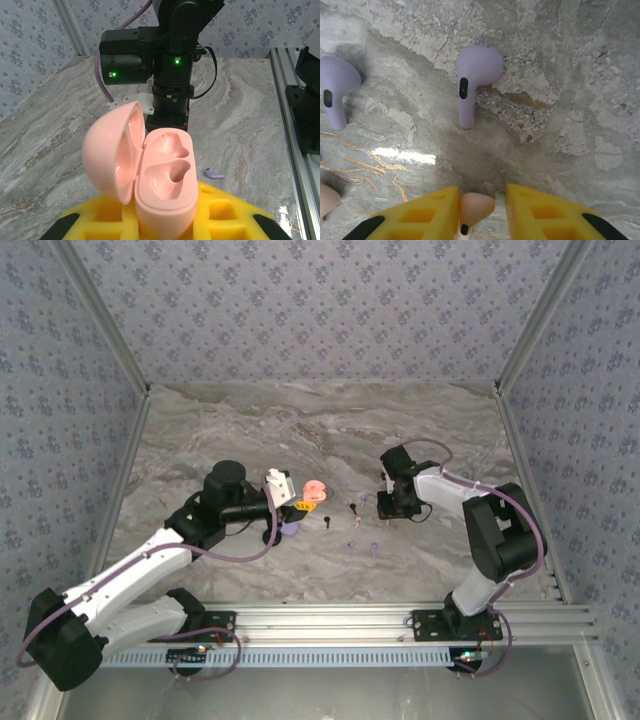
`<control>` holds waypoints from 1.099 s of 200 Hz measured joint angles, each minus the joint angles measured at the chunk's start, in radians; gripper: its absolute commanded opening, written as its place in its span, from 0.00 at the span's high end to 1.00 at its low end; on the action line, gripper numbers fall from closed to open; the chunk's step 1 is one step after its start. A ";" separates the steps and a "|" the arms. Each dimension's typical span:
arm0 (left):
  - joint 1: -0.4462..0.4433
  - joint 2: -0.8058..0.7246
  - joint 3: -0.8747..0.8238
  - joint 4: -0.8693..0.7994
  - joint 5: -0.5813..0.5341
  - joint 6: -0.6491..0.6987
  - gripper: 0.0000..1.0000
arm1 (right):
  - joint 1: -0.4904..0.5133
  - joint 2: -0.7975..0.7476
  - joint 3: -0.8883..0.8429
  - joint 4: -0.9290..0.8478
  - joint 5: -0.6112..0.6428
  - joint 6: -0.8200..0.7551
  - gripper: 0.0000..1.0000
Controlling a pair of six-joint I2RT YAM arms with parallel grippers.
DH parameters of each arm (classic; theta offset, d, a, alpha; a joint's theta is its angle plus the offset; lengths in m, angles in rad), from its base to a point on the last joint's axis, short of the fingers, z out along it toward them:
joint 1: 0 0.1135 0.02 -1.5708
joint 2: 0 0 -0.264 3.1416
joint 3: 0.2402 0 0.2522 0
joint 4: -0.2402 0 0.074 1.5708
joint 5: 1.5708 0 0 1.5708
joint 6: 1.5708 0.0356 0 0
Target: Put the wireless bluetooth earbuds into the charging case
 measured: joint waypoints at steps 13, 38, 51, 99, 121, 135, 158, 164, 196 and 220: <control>0.000 0.000 0.000 0.000 0.000 0.000 0.80 | 0.000 0.000 0.000 0.000 0.000 0.003 0.72; 0.000 0.000 0.000 0.000 0.000 0.000 0.80 | -0.003 0.000 0.000 0.000 0.000 0.004 0.77; 0.000 0.000 0.000 0.000 0.000 0.000 0.80 | -0.004 0.000 0.000 -0.001 -0.001 0.004 0.77; 0.000 0.002 -0.011 0.043 -0.003 -0.027 0.83 | 0.005 -0.075 -0.012 -0.005 -0.013 0.003 0.77; 0.000 0.021 -0.024 0.098 -0.010 -0.061 0.84 | 0.020 -0.214 -0.018 0.001 -0.017 0.004 0.77; 0.000 0.048 -0.028 0.125 -0.023 -0.082 0.85 | 0.036 -0.335 -0.020 0.018 -0.019 0.010 0.77; -0.001 0.088 -0.029 0.160 -0.037 -0.109 0.85 | 0.071 -0.510 -0.019 0.068 -0.028 0.027 0.77; -0.001 0.096 -0.029 0.168 -0.039 -0.115 0.85 | 0.085 -0.550 -0.018 0.087 -0.030 0.034 0.77; -0.001 0.133 -0.029 0.216 -0.049 -0.146 0.86 | 0.196 -0.657 -0.008 0.185 -0.030 0.066 0.77; -0.006 0.152 -0.029 0.226 -0.050 -0.158 0.86 | 0.296 -0.661 0.000 0.263 -0.005 0.078 0.77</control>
